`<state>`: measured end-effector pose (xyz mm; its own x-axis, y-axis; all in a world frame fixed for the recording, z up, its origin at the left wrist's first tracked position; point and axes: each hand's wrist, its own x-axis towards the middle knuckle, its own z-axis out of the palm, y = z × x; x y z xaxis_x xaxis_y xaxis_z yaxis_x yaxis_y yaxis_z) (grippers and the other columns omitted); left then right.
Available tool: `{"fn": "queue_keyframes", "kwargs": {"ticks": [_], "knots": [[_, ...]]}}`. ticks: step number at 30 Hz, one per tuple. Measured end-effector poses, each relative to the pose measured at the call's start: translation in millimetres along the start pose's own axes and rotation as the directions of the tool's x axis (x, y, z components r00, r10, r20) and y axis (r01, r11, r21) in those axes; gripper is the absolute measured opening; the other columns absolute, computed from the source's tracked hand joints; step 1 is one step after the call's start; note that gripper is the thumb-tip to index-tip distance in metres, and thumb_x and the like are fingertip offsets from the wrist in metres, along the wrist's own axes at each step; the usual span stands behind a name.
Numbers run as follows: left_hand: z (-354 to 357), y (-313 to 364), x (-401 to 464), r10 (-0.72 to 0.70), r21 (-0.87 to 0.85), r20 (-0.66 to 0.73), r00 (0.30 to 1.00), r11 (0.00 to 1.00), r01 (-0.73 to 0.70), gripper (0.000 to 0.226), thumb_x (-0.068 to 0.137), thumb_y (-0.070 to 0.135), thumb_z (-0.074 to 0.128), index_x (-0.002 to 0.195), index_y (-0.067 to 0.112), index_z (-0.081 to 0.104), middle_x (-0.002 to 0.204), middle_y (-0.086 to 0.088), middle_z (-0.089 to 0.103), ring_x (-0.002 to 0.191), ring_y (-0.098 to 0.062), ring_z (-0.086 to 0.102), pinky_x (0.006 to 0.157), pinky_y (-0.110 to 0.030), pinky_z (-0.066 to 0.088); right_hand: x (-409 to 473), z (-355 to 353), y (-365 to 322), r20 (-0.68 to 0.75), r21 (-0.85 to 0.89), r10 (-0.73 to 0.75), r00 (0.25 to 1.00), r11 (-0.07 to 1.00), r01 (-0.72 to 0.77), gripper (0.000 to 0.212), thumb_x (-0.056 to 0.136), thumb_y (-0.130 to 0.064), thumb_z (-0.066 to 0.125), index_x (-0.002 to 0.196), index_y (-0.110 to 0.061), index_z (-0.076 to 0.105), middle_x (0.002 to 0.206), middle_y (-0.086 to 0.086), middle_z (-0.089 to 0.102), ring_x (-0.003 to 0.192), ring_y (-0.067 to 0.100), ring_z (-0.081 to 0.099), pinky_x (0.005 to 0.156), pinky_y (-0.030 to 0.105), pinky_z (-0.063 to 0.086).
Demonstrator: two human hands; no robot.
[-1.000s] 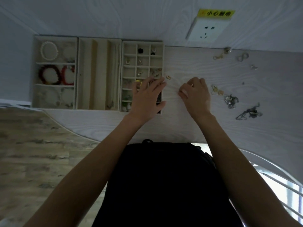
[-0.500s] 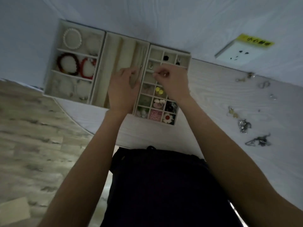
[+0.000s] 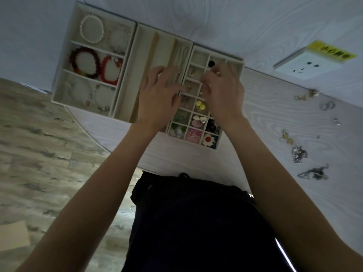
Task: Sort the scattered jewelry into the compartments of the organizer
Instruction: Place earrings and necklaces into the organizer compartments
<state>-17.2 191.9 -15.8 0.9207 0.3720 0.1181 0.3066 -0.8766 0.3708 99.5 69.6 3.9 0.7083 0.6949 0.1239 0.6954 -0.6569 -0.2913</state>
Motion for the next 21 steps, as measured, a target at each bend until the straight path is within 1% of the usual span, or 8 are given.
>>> {"fn": "queue_keyframes", "kwargs": {"ticks": [2, 4, 6, 11, 14, 16, 19, 21], "knots": [[-2.0, -0.8, -2.1, 0.042, 0.044, 0.047, 0.998, 0.998, -0.044, 0.026, 0.082, 0.020, 0.050, 0.094, 0.023, 0.072, 0.133, -0.003, 0.053, 0.122, -0.029, 0.041, 0.091, -0.044, 0.039, -7.3, 1.2, 9.7, 0.008, 0.056, -0.003, 1.000, 0.998, 0.002, 0.013, 0.079, -0.008, 0.062, 0.085, -0.012, 0.072, 0.101, 0.012, 0.060, 0.099, 0.032, 0.054, 0.063, 0.028, 0.039], [-2.6, -0.2, -1.6, 0.076, 0.087, 0.094, 0.993, 0.993, -0.085, 0.030, 0.083, 0.023, 0.047, 0.100, 0.025, 0.072, 0.137, -0.004, 0.050, 0.125, -0.029, 0.040, 0.096, -0.046, 0.037, -10.8, 6.9, 15.3, 0.071, 0.075, -0.052, 0.996, 0.996, 0.047, 0.019, 0.079, -0.009, 0.059, 0.090, -0.015, 0.073, 0.107, 0.014, 0.058, 0.103, 0.035, 0.050, 0.075, 0.035, 0.044], [-3.0, 2.0, 1.3, 0.084, 0.120, 0.137, 0.987, 0.988, -0.101, 0.034, 0.084, 0.026, 0.043, 0.104, 0.025, 0.071, 0.140, -0.004, 0.047, 0.128, -0.029, 0.038, 0.100, -0.047, 0.033, -10.1, 11.5, 14.8, 0.117, 0.061, -0.090, 0.989, 0.995, 0.084, 0.027, 0.081, -0.014, 0.052, 0.095, -0.020, 0.074, 0.111, 0.014, 0.056, 0.105, 0.035, 0.048, 0.084, 0.038, 0.042], [1.7, 5.0, 7.1, 0.103, 0.178, 0.200, 0.974, 0.974, -0.139, 0.040, 0.084, 0.030, 0.036, 0.102, 0.021, 0.070, 0.144, -0.006, 0.043, 0.131, -0.031, 0.036, 0.100, -0.045, 0.027, -3.3, 14.4, 8.4, 0.178, 0.050, -0.138, 0.974, 0.990, 0.131, 0.038, 0.085, -0.028, 0.036, 0.095, -0.029, 0.073, 0.120, 0.012, 0.055, 0.109, 0.034, 0.048, 0.086, 0.041, 0.040], [3.1, 4.9, 8.0, 0.098, 0.182, 0.213, 0.972, 0.973, -0.138, 0.041, 0.084, 0.031, 0.035, 0.101, 0.020, 0.070, 0.145, -0.006, 0.042, 0.132, -0.032, 0.035, 0.101, -0.046, 0.027, 0.5, 15.6, 10.5, 0.186, -0.042, -0.218, 0.958, 0.972, 0.229, 0.029, 0.084, -0.028, 0.045, 0.094, -0.028, 0.072, 0.125, 0.011, 0.055, 0.110, 0.035, 0.049, 0.085, 0.043, 0.042], [1.9, 5.8, 9.2, 0.087, 0.196, 0.215, 0.973, 0.972, -0.130, 0.043, 0.084, 0.031, 0.033, 0.104, 0.022, 0.070, 0.145, -0.005, 0.041, 0.133, -0.032, 0.034, 0.104, -0.048, 0.027, 3.2, 16.9, 12.0, 0.174, -0.102, -0.259, 0.950, 0.955, 0.279, 0.019, 0.081, -0.025, 0.056, 0.086, -0.021, 0.073, 0.125, 0.012, 0.056, 0.110, 0.035, 0.048, 0.085, 0.042, 0.042], [-0.2, 6.0, 11.3, 0.095, 0.216, 0.200, 0.975, 0.966, -0.139, 0.043, 0.084, 0.030, 0.033, 0.106, 0.023, 0.070, 0.144, -0.005, 0.043, 0.132, -0.032, 0.036, 0.104, -0.049, 0.027, 4.1, 18.5, 13.1, 0.145, -0.126, -0.294, 0.945, 0.941, 0.313, 0.014, 0.076, -0.023, 0.061, 0.079, -0.015, 0.073, 0.122, 0.013, 0.057, 0.108, 0.032, 0.041, 0.083, 0.041, 0.042], [-0.4, 4.4, 12.6, 0.111, 0.218, 0.194, 0.975, 0.964, -0.153, 0.043, 0.084, 0.030, 0.033, 0.106, 0.023, 0.070, 0.145, -0.005, 0.043, 0.131, -0.033, 0.037, 0.104, -0.050, 0.028, 3.9, 20.1, 15.5, 0.131, -0.117, -0.290, 0.948, 0.945, 0.305, 0.014, 0.076, -0.022, 0.063, 0.080, -0.013, 0.072, 0.120, 0.013, 0.058, 0.108, 0.035, 0.048, 0.083, 0.041, 0.043]]}}
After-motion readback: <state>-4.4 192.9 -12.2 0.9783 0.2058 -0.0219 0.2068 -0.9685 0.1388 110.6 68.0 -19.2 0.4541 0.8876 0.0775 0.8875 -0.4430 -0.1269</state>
